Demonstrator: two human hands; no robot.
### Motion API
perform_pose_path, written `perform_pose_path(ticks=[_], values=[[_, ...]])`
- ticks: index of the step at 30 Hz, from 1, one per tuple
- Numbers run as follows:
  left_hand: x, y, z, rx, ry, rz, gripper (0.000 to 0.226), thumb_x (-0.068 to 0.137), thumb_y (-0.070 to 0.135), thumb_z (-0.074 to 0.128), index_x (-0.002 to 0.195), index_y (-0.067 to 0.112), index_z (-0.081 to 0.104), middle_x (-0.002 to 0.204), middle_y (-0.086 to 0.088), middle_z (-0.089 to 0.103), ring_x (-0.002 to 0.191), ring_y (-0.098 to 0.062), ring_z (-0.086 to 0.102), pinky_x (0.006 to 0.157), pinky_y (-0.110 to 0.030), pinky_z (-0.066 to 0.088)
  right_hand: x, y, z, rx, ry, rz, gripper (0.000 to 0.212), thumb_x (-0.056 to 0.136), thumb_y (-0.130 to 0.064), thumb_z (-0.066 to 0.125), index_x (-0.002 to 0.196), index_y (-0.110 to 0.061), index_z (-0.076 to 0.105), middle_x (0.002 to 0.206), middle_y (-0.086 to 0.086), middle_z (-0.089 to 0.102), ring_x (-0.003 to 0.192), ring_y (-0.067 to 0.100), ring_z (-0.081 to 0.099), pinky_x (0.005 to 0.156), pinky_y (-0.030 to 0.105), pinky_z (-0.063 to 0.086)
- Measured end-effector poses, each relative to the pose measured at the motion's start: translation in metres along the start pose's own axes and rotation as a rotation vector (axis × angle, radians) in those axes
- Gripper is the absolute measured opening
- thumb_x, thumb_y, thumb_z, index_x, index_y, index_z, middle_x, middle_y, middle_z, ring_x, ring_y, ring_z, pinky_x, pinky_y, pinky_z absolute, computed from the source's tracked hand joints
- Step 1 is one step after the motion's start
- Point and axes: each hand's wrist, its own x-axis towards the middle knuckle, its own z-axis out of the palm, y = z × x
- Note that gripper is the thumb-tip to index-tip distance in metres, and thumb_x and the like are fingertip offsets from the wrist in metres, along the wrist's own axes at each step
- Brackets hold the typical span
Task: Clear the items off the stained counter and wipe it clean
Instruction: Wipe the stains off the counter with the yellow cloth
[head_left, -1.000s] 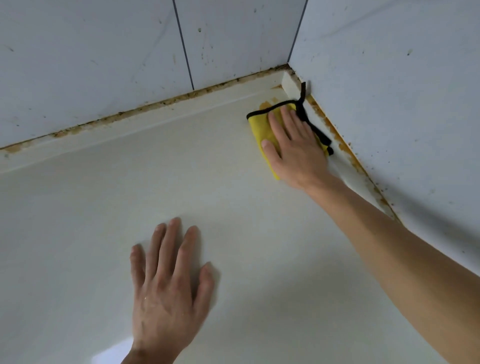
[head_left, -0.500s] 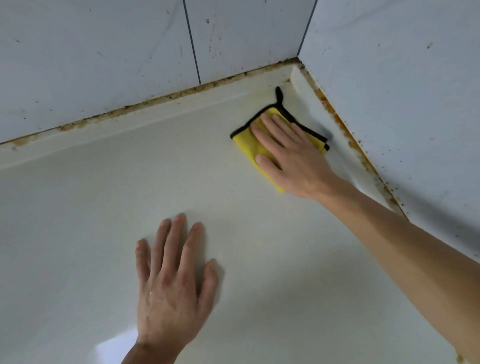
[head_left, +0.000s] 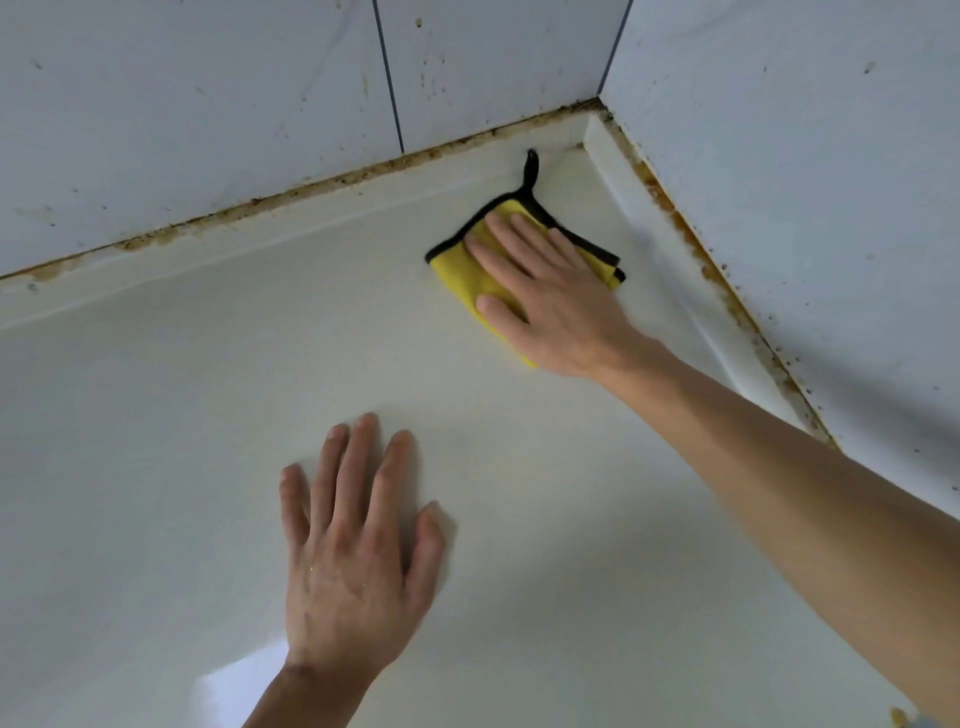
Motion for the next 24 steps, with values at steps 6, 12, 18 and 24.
perform_pose_path(ticks=[6,12,18,24], values=[[0.001,0.002,-0.002,0.004,-0.011,-0.005,0.066,0.095,0.046,0.049,0.152,0.014,0.054,0.168,-0.013,0.038,0.158,-0.037,0.032,0.124,-0.067,0.021,0.039,0.029,-0.006,0.072,0.023,0.329,0.067,0.107,-0.050,0.023,0.168,-0.027,0.007,0.176,0.003,-0.003,0.162,0.021,-0.004,0.131,0.045,-0.002],[0.001,0.002,-0.001,0.004,0.022,0.004,0.063,0.096,0.045,0.048,0.150,0.012,0.054,0.165,-0.014,0.042,0.155,-0.039,0.035,0.122,-0.066,0.022,0.049,-0.017,0.001,0.034,0.034,0.260,0.069,0.106,-0.052,0.022,0.168,-0.025,0.009,0.176,0.005,0.002,0.162,0.025,-0.001,0.131,0.048,0.001],[0.001,0.001,0.000,-0.006,0.054,0.011,0.062,0.097,0.045,0.049,0.149,0.013,0.053,0.164,-0.015,0.041,0.154,-0.038,0.033,0.122,-0.064,0.021,-0.040,-0.033,0.016,-0.011,0.062,0.082,0.065,0.105,-0.052,0.031,0.166,-0.030,0.023,0.175,-0.001,0.014,0.162,0.020,0.010,0.130,0.046,0.009],[0.001,-0.002,0.003,0.000,0.086,0.030,0.057,0.097,0.042,0.055,0.146,0.015,0.052,0.161,-0.013,0.042,0.153,-0.036,0.034,0.120,-0.060,0.024,-0.163,-0.027,0.028,0.021,0.062,0.254,0.065,0.107,-0.050,0.030,0.167,-0.026,0.021,0.176,0.001,0.011,0.163,0.020,0.006,0.131,0.047,0.009]])
